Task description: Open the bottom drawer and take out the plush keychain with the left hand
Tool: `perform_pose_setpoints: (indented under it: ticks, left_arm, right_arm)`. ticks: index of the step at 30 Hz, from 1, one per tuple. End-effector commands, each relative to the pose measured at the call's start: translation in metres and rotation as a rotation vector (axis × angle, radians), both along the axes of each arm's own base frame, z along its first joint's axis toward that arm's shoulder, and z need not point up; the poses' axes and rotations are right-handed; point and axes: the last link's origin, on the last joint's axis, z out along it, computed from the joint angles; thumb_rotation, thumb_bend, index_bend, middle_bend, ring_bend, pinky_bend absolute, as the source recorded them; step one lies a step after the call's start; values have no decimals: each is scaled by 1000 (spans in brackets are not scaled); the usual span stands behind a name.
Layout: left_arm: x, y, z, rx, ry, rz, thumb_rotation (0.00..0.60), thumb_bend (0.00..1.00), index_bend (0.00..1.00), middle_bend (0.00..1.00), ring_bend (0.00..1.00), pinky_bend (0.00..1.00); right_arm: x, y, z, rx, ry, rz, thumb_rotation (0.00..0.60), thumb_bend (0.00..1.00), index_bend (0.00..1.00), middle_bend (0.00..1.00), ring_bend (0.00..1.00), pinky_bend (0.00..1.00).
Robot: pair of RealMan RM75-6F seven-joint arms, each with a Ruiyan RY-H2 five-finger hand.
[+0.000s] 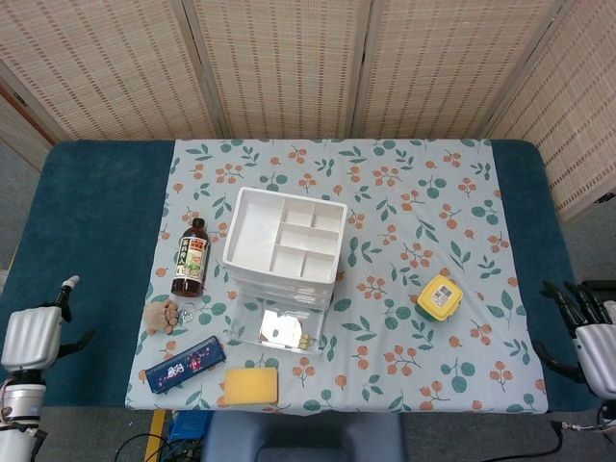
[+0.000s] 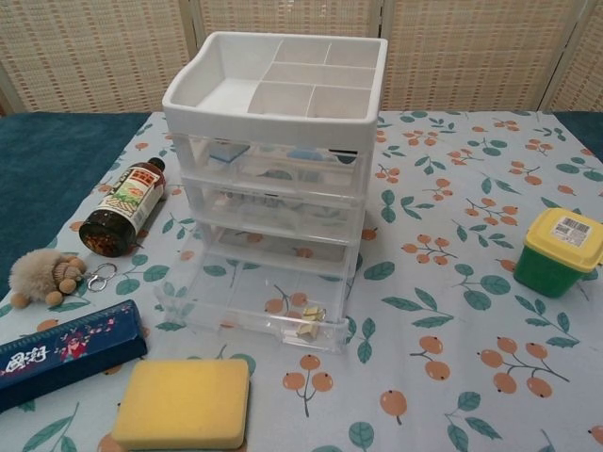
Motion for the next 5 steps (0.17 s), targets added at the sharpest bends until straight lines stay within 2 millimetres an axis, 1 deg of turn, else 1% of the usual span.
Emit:
perform_pose_setpoints:
  ticks: [1, 5]
  left_arm:
    - [-1, -21, 10, 72, -28, -20, 600, 195, 146, 536, 556, 741]
    - [6, -32, 13, 101, -48, -67, 600, 195, 150, 530, 556, 739]
  right_arm:
    - [2, 0, -3, 2, -2, 3, 600, 378, 36, 194, 96, 50]
    - [2, 1, -8, 4, -4, -8, 600, 379, 36, 194, 96, 50]
